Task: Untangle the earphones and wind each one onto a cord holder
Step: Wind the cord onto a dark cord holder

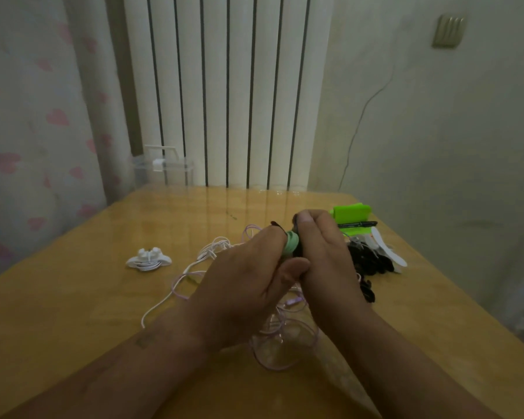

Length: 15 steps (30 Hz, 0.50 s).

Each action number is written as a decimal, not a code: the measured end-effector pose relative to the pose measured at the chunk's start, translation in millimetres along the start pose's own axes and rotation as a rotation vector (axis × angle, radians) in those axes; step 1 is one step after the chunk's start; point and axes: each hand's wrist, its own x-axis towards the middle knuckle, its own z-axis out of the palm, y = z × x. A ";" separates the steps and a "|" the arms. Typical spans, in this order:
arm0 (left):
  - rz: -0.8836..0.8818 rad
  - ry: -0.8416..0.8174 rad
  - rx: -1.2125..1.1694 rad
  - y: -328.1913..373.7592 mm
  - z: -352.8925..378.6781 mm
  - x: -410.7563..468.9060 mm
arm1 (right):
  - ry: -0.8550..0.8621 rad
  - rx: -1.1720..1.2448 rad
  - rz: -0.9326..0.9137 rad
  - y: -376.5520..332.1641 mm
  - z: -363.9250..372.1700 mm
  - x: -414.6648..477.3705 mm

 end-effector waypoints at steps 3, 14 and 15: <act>-0.085 -0.118 -0.032 -8.5 -1.8 0.6 | -0.169 -0.027 0.112 3.5 -8.3 6.2; -0.368 -0.098 -0.345 -10.1 -13.0 0.2 | -0.365 0.316 0.413 -6.3 -17.3 14.1; -0.414 -0.082 -0.386 -12.4 -14.5 -0.4 | -0.392 0.224 0.357 -6.9 -19.7 14.9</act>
